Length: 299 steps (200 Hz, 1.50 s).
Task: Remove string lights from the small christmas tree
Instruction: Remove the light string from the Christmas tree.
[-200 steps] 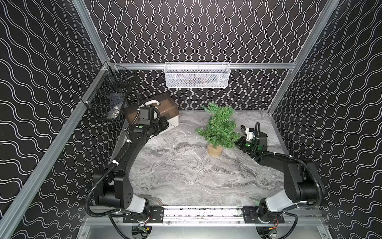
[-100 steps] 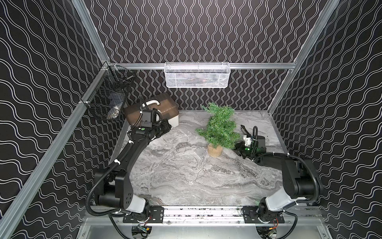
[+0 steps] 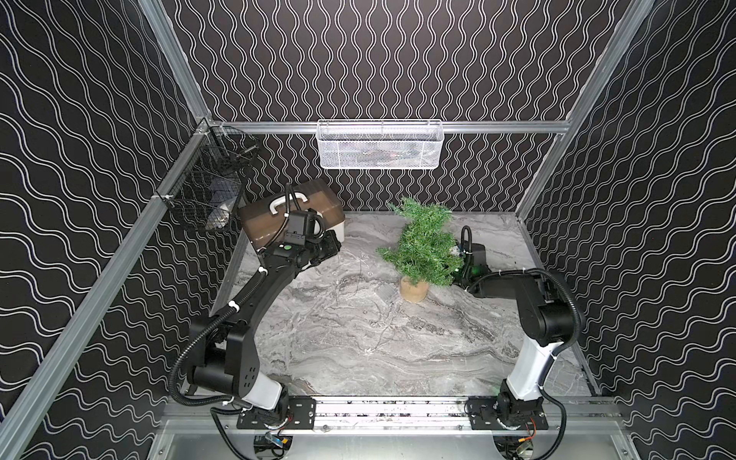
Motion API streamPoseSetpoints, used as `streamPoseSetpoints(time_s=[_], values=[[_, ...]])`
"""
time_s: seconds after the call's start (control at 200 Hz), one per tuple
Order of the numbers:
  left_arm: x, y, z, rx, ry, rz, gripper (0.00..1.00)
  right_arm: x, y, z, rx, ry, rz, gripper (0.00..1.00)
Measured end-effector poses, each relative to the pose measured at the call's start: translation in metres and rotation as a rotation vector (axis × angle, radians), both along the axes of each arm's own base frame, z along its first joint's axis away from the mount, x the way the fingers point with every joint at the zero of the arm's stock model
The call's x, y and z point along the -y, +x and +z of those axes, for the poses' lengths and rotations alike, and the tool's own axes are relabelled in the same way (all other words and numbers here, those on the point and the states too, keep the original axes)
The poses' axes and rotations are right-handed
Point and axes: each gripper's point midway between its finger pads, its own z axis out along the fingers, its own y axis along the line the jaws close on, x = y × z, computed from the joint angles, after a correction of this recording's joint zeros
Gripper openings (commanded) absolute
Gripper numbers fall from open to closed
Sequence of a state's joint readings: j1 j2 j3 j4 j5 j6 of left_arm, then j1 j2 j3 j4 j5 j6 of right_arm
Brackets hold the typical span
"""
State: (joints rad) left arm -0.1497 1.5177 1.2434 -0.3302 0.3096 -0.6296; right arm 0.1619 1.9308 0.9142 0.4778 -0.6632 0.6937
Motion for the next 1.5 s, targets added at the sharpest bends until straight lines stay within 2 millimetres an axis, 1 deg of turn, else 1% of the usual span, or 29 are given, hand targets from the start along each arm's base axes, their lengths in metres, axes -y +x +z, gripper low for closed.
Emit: streamPoseSetpoints(time_s=[0.07, 0.13, 0.355, 0.49, 0.55, 0.656, 0.746, 0.821, 0.871, 0.946, 1.051, 1.151, 1.296, 1.411, 1.496], values=[[0.000, 0.000, 0.001, 0.003, 0.000, 0.000, 0.00, 0.000, 0.002, -0.010, -0.017, -0.008, -0.002, 0.39], [0.000, 0.001, 0.003, 0.005, 0.001, 0.002, 0.00, 0.000, 0.003, -0.014, -0.019, -0.014, 0.000, 0.40], [-0.002, 0.001, 0.003, 0.006, 0.008, 0.007, 0.00, -0.015, 0.013, -0.005, 0.045, -0.029, 0.038, 0.40], [-0.002, 0.001, 0.003, 0.006, 0.008, 0.007, 0.00, -0.017, 0.015, -0.009, 0.048, -0.038, 0.041, 0.40], [-0.002, 0.001, 0.003, 0.005, 0.009, 0.008, 0.00, -0.019, 0.017, -0.014, 0.041, -0.040, 0.042, 0.39], [-0.003, 0.001, 0.002, 0.001, 0.013, 0.012, 0.00, -0.021, 0.019, -0.027, 0.017, -0.053, 0.038, 0.32], [-0.003, 0.000, 0.001, -0.004, 0.014, 0.013, 0.00, -0.017, 0.024, -0.031, 0.016, -0.076, 0.010, 0.18], [-0.004, -0.001, -0.001, -0.013, 0.017, 0.013, 0.00, -0.008, 0.023, -0.034, -0.001, -0.106, -0.043, 0.09], [-0.005, -0.002, -0.002, -0.016, 0.020, 0.016, 0.00, 0.000, 0.021, -0.033, -0.010, -0.124, -0.082, 0.05], [-0.007, -0.001, -0.002, -0.014, 0.027, 0.018, 0.00, 0.010, 0.017, -0.023, 0.006, -0.149, -0.135, 0.00], [-0.009, -0.001, -0.001, -0.008, 0.034, 0.017, 0.00, 0.020, 0.011, -0.010, 0.024, -0.168, -0.187, 0.00], [-0.010, -0.001, 0.000, -0.006, 0.034, 0.019, 0.00, 0.028, 0.001, -0.003, 0.027, -0.184, -0.214, 0.00], [-0.010, -0.001, 0.000, -0.006, 0.033, 0.019, 0.00, 0.037, -0.018, 0.010, 0.029, -0.198, -0.235, 0.00], [-0.010, -0.001, 0.000, -0.006, 0.033, 0.018, 0.00, 0.046, -0.034, 0.024, 0.036, -0.211, -0.237, 0.00], [-0.010, -0.001, 0.001, -0.003, 0.030, 0.017, 0.00, 0.048, -0.045, 0.033, 0.031, -0.203, -0.227, 0.00]])
